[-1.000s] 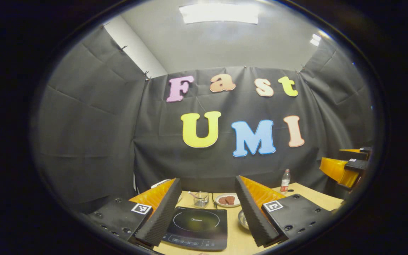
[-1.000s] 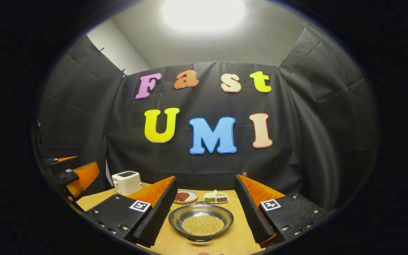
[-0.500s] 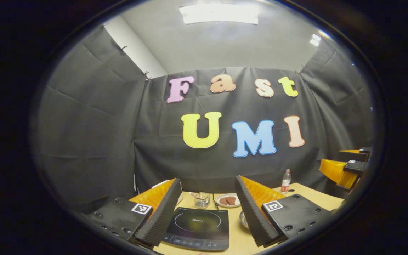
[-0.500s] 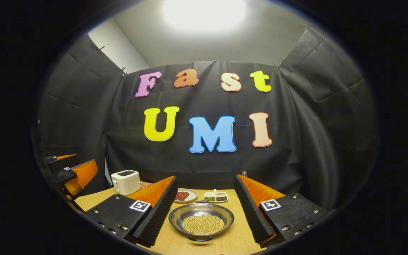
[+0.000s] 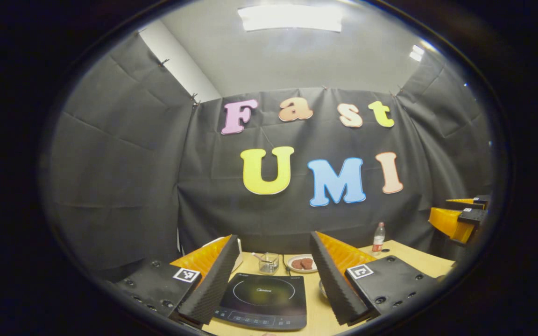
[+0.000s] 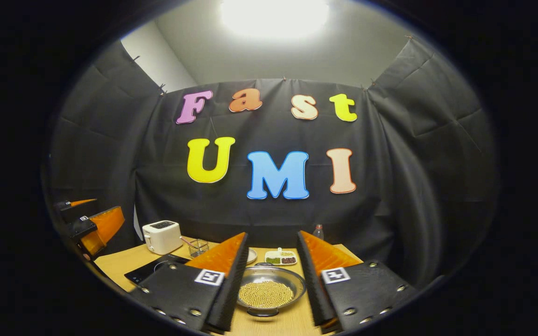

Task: First push the handle of the pot to place it horizontally, then grasp the pot with both hands and set it on the induction cooktop.

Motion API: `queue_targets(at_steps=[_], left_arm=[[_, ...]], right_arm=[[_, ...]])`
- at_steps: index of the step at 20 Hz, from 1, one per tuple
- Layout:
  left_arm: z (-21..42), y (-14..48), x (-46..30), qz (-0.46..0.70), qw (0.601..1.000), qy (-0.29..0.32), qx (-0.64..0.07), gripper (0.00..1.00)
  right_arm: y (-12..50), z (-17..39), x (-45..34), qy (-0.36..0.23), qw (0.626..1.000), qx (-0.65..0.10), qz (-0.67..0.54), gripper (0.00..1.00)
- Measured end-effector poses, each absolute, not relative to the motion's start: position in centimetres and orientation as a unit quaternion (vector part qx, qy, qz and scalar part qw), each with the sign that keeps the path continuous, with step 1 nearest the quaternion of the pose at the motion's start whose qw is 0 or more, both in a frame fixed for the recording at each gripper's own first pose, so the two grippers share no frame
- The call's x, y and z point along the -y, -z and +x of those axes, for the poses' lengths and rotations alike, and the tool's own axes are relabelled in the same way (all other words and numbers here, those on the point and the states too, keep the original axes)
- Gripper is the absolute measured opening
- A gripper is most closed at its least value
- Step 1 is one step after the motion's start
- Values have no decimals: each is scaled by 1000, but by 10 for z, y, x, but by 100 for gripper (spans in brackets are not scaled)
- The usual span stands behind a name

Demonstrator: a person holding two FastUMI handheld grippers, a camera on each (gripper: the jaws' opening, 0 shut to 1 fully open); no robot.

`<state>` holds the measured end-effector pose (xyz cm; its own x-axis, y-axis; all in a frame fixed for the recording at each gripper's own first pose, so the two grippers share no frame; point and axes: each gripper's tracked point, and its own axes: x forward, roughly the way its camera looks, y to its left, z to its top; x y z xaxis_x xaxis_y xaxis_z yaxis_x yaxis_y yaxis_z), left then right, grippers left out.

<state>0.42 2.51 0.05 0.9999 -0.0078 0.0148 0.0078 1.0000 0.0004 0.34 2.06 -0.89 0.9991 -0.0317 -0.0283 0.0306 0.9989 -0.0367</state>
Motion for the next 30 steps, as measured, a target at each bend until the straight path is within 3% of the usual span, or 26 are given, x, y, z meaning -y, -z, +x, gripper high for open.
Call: queue_targets(at_steps=[1, 4, 5, 7, 8, 15, 16, 20, 30], left_arm=[[4, -1, -28, 1, 1000, 3, 8, 100], [5, -2, -37, 2, 1000, 1, 11, 100], [5, -2, -41, 3, 1000, 0, 12, 100], [6, 1, -47, 3, 1000, -1, 10, 100], [6, 3, -50, 4, 1000, -1, 9, 100], [10, 8, -79, 6, 1000, -4, 9, 100], [11, 11, -84, 7, 1000, -8, 7, 92], [14, 15, -91, 9, 1000, -23, 2, 100], [29, 22, -71, 23, 996, -84, -10, 100]], right_arm=[[14, 3, -26, 10, 1000, -21, -17, 45], [11, 4, -27, 18, 999, -23, -16, 47], [10, 6, -33, 9, 1000, -25, -11, 14], [21, 8, -34, 16, 999, -27, -12, 14], [18, 10, -43, -3, 1000, -27, -6, 2], [49, 24, -74, -40, 997, -71, -1, 0], [53, 26, -77, -46, 996, -80, 0, 0], [78, 41, -86, -74, 991, -113, -1, 0], [174, 60, -100, -181, 955, -236, -4, 0]])
